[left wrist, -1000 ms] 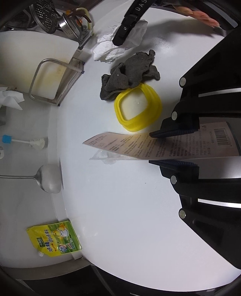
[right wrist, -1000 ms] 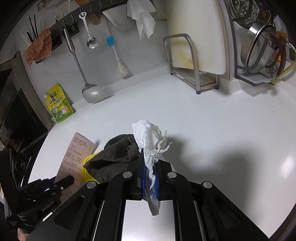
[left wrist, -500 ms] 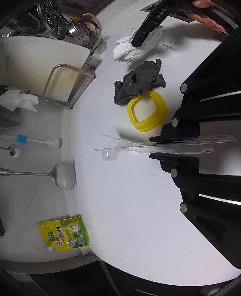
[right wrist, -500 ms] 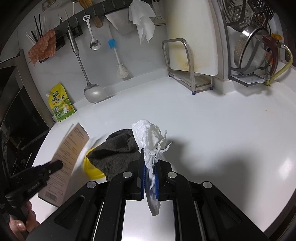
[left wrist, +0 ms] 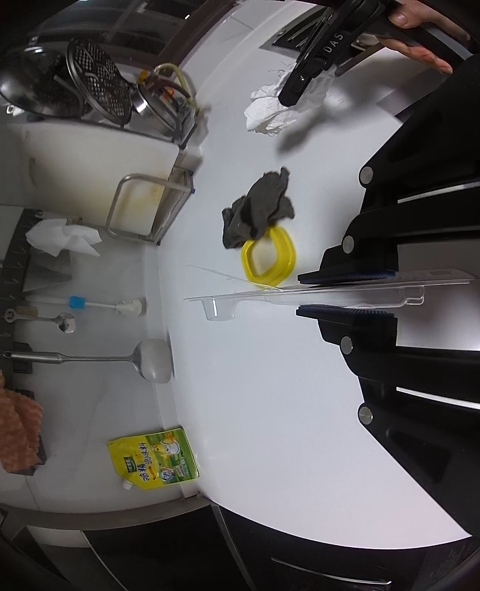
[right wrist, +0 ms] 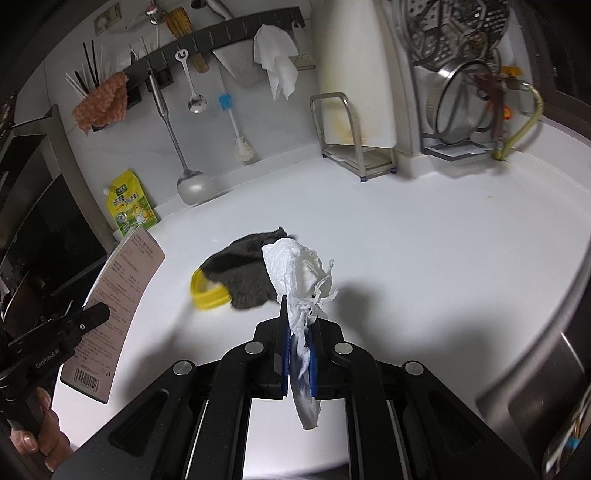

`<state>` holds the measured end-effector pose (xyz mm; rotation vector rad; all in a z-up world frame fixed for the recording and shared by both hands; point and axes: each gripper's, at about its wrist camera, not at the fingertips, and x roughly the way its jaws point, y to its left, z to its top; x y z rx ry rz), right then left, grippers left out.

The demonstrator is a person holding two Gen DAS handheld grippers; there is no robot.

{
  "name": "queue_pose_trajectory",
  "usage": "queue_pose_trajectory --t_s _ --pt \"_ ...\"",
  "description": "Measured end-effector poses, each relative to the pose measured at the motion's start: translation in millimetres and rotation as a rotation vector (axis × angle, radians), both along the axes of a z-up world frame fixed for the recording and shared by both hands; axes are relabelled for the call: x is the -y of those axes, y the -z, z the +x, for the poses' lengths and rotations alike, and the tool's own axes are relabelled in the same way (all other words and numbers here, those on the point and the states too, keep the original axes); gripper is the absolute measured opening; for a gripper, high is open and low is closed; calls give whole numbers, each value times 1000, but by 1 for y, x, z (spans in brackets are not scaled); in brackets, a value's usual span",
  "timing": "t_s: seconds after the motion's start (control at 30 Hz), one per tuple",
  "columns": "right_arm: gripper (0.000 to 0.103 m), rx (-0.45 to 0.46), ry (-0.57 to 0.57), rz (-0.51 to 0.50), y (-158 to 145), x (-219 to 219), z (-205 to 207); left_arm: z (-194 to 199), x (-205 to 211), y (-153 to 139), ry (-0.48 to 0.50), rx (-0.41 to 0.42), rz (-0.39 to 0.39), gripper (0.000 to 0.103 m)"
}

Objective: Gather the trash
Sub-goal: 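Carry the clear package and white tissue in both grippers over the bin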

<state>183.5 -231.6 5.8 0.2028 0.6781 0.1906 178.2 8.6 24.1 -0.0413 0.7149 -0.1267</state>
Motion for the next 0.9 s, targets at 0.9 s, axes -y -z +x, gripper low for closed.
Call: queue_pose_trajectory --t_s 0.9 --pt "7 23 86 44 18 -2 -227 -189 37 7 217 16 -5 12"
